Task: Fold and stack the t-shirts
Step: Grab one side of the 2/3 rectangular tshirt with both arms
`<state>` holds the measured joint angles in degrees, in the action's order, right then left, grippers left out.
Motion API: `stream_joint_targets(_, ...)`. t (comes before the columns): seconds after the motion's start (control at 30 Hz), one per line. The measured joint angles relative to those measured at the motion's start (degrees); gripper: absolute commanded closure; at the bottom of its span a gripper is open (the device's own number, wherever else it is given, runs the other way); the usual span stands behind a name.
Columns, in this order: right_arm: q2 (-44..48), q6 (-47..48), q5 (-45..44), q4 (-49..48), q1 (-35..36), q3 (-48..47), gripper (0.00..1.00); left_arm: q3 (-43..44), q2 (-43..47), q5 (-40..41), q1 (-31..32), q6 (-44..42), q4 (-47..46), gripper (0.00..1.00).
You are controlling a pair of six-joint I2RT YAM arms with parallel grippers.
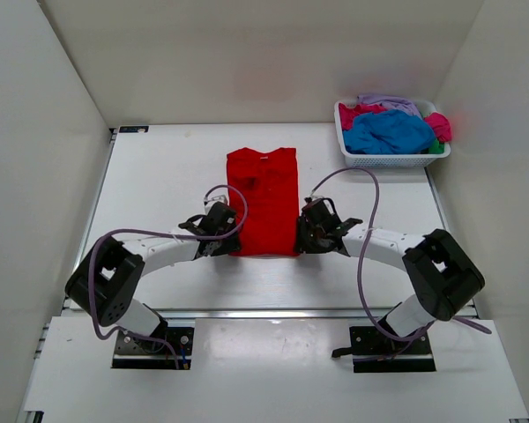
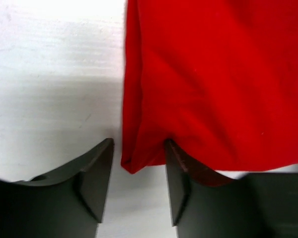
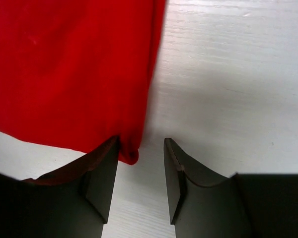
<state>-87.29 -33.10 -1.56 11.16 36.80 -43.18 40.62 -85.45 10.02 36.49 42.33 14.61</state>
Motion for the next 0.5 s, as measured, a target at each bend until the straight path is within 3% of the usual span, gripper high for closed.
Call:
stream_joint_targets(0.13,-1.33,-0.28,-0.85,-1.2,1.62,-0.9,0.59,0.46,-1.27,0.55,0.2,0.55,-1.51,0.56)
stream_joint_targets(0.23,-1.62,-0.46,-1.09,-1.9,2.54,-1.03,0.61,0.48,-1.81,0.9,0.28,1.05,-2.21,0.76)
stream_joint_targets(0.27,-1.73,-0.59,-1.16,-1.95,2.58,-1.09,0.67,0.46,-2.14,1.07,0.31,1.07,-2.49,0.84)
stream_joint_targets(0.3,-2.03,-0.7,-1.2,-1.92,2.58,-1.29,0.83,0.48,-2.23,1.05,0.35,1.14,-2.67,0.99)
stream_joint_targets(0.37,-3.32,-1.2,-1.07,-2.19,2.56,-1.84,1.0,0.46,-2.29,1.03,0.44,1.01,-2.93,1.0)
stream_joint_targets(0.5,-4.39,-1.31,-0.7,-2.67,2.58,-2.56,1.0,0.35,-2.19,1.01,0.5,0.96,-2.93,1.0)
